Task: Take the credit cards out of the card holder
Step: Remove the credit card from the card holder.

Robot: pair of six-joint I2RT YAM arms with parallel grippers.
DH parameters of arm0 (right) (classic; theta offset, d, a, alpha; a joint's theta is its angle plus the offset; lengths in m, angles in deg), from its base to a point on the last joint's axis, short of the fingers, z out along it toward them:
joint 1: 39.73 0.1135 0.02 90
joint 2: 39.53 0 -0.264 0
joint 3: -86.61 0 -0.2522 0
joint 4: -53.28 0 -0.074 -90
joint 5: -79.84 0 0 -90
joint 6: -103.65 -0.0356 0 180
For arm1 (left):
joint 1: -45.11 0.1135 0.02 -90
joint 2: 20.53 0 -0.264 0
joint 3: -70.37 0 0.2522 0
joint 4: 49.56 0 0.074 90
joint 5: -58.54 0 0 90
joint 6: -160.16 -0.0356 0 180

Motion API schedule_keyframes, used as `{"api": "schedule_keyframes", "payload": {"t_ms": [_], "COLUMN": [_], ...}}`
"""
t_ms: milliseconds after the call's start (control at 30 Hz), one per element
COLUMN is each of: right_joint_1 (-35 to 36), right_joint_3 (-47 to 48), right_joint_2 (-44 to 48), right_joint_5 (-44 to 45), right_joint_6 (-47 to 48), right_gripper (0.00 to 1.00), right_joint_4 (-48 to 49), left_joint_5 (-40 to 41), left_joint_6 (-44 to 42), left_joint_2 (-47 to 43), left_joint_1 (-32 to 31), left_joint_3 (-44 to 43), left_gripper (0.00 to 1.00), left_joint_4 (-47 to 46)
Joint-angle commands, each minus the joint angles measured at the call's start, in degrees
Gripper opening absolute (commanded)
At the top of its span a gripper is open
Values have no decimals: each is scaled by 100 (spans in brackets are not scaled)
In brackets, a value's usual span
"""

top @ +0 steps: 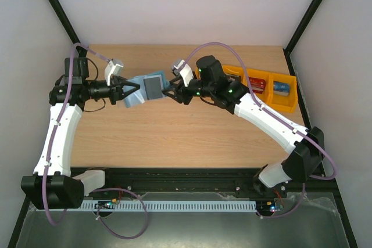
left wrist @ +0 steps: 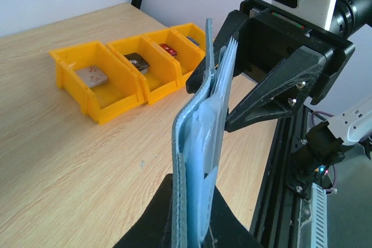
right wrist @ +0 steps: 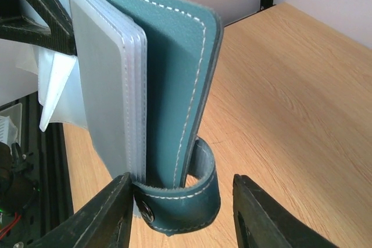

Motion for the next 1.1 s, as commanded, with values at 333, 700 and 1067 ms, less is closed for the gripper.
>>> {"api": "schedule_keyframes", "payload": {"t_ms": [333,700,1067], "right_joint_1": [9,337,434], "right_joint_3": [209,310,294], "right_joint_2": [-186,-554,-658], "right_joint_5": [-287,-326,-1131], "right_joint_6": [-90,-371,-803], "right_gripper": [58,56,2], "right_joint_4": [87,712,1205], "left_joint_5": [-185,-230,-183], "left_joint_6": [-66,-89,-86], "left_joint_2": [-93,-135,-146], "left_joint_1": [-23,-88,-115], "left_joint_3": [7,93,237], "left_gripper": [2,2,30], "left_joint_4": [28,34,-57]}}
